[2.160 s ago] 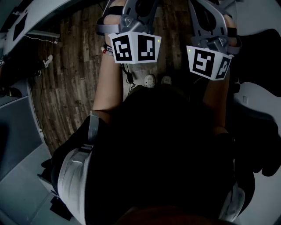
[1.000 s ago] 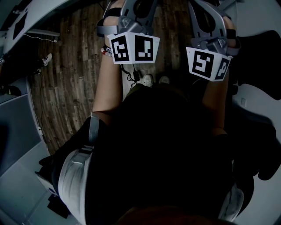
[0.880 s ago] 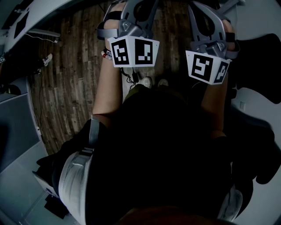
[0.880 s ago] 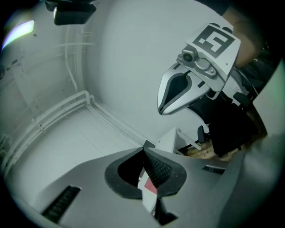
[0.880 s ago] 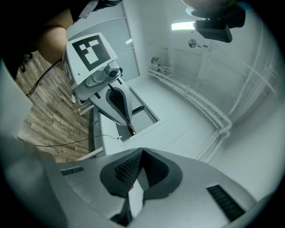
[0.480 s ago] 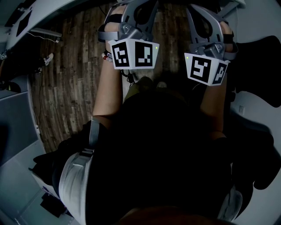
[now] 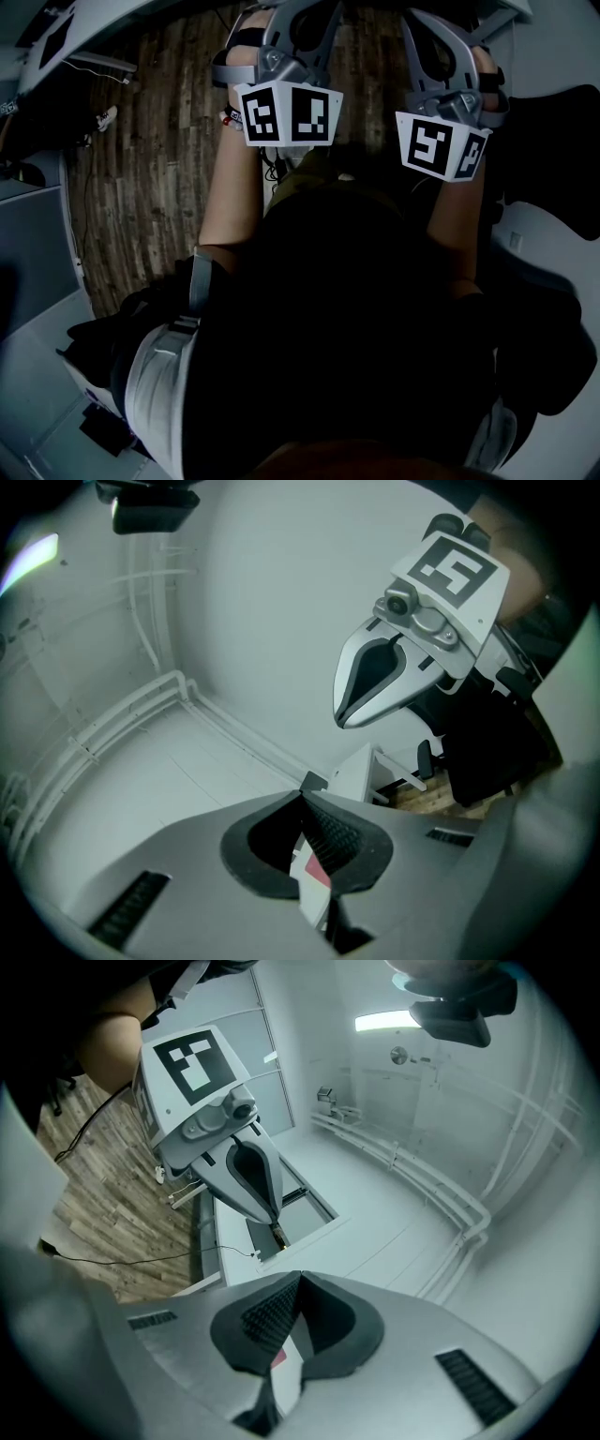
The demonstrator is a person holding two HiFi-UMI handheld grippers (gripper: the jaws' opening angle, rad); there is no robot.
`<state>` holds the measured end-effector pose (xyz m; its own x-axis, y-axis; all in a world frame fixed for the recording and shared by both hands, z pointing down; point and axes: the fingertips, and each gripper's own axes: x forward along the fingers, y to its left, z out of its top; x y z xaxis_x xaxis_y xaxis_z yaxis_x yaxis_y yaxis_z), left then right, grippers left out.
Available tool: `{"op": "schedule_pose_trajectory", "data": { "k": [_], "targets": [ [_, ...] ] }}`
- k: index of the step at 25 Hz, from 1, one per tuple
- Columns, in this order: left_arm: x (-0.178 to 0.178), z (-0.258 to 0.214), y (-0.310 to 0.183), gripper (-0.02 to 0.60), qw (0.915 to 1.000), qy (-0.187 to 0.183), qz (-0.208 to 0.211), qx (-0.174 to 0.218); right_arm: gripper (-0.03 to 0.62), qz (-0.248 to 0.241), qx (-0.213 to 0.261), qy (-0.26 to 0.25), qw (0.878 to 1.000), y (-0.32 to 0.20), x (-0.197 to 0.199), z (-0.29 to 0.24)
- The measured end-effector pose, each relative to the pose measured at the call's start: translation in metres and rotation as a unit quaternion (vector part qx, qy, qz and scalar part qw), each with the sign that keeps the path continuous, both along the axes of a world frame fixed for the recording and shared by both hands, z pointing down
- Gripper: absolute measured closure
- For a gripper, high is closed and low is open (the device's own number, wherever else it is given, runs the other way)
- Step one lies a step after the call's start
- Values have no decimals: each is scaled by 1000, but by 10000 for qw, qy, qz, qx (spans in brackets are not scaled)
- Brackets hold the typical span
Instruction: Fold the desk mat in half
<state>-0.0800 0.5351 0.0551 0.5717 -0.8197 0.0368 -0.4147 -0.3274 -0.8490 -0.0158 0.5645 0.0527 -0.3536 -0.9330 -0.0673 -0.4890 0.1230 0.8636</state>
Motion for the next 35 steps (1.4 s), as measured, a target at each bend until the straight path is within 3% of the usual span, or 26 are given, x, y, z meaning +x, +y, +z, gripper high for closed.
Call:
{"op": "schedule_pose_trajectory", "data": {
  "k": [12,35],
  "targets": [
    [1,7,-55,569,10000,74,48,41,565,41,4,101,9999,-54,-2,7],
    [16,31,-227,569,9994,-7,306,-132,565,291,-211,246,9991,-221,10,27]
  ]
}}
